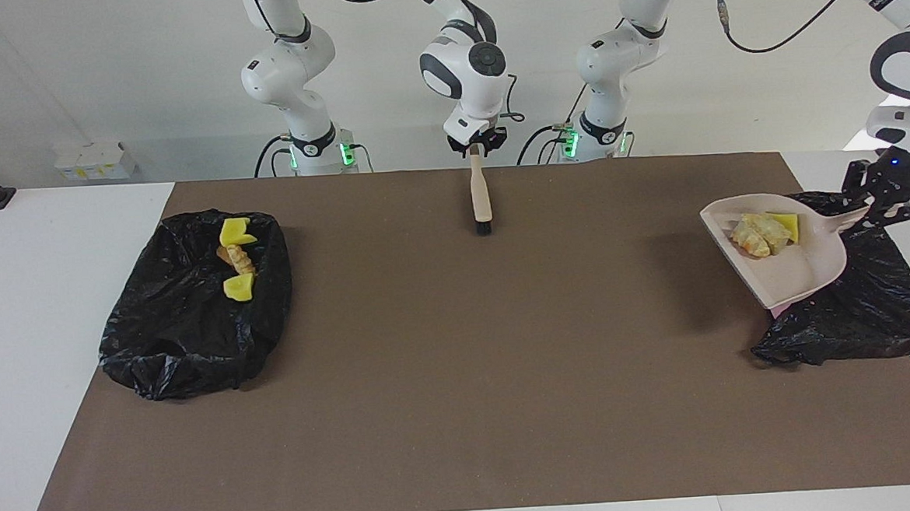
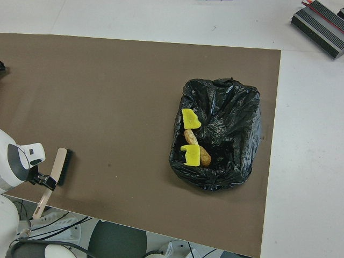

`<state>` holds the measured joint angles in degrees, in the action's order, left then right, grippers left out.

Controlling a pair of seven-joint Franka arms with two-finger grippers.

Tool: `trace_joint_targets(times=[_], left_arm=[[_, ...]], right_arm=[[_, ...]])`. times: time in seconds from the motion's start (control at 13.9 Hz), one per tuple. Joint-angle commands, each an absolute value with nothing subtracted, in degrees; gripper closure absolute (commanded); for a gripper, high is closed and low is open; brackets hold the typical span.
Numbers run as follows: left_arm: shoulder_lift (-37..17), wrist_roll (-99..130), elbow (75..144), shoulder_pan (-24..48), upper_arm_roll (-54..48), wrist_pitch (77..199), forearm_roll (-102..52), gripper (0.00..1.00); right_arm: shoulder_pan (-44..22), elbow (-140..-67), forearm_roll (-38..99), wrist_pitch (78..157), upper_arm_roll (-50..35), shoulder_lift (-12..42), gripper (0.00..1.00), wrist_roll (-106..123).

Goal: Sweep and dump trash in bin

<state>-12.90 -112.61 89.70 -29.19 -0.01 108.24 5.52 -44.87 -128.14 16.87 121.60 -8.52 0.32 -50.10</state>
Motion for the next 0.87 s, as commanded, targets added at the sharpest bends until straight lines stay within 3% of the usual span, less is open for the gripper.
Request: trace_joint_targets(times=[0.0, 0.36, 0.79], left_arm=[[-15.4, -113.7, 85.8, -29.6, -0.6, 110.0, 10.8, 1.0], [-15.2, -106.9, 87.7, -26.3, -0.8, 115.3, 27.5, 1.0], [-11.8, -94.9, 93.3, -19.8, -0.7, 114.2, 46.3, 1.0]], right_arm=[[-36.9, -125.8, 17.1, 120.5, -8.8, -2.2, 0.0, -46.9], [-24.5, -114.4, 16.5, 106.6, -8.7, -3.3, 0.0, -36.8], [-10.3, -105.9, 13.2, 95.7, -8.4, -4.8, 0.0, -21.3]])
